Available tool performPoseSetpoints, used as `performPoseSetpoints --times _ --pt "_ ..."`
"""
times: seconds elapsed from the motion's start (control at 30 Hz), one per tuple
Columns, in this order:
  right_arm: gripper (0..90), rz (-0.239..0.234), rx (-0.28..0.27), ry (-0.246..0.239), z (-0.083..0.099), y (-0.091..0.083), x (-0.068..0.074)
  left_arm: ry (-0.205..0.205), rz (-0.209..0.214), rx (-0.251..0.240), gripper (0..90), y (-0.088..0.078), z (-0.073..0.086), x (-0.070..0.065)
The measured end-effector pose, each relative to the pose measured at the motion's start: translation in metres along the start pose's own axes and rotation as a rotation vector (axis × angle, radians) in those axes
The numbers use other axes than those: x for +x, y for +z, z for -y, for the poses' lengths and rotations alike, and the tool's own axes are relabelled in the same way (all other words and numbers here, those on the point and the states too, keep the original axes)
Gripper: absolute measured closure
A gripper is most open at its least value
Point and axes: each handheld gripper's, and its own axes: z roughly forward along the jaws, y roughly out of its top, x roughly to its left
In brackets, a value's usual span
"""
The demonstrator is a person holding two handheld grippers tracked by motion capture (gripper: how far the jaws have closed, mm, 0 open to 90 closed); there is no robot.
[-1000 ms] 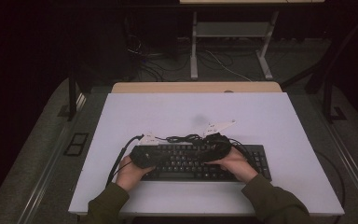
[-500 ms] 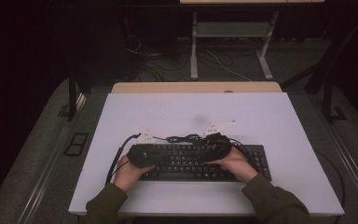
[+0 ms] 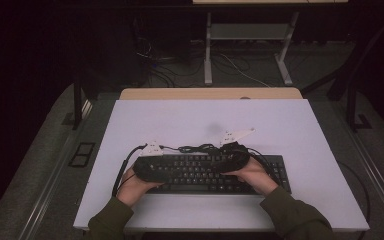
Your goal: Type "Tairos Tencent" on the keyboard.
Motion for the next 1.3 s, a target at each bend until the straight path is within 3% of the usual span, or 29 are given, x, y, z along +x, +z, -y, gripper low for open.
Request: performPoseSetpoints --times 0.33,0.63,1.07,1.2,1.3 --pt "41.2 0.005 -0.004 0.000 0.001 -0.004 -0.002 -0.003 -0.021 -0.023 15.4 -0.005 0.003 0.001" --pt "44.4 0.012 -0.003 0.009 0.002 -0.007 -0.003 -0.009 -0.030 -0.022 6.2 -0.006 0.005 0.002" --pt "79.7 -0.008 0.032 0.017 0.007 -0.010 -0.008 -0.004 -0.027 -0.021 2.9 -0.005 0.005 0.002" --pt "87.9 -0.012 0.049 0.017 0.009 -0.010 -0.008 -0.003 -0.027 -0.022 3.0 -0.005 0.005 0.002" --pt "89.1 -0.015 0.055 0.017 0.010 -0.011 -0.009 -0.002 -0.025 -0.021 3.4 -0.005 0.005 0.002"
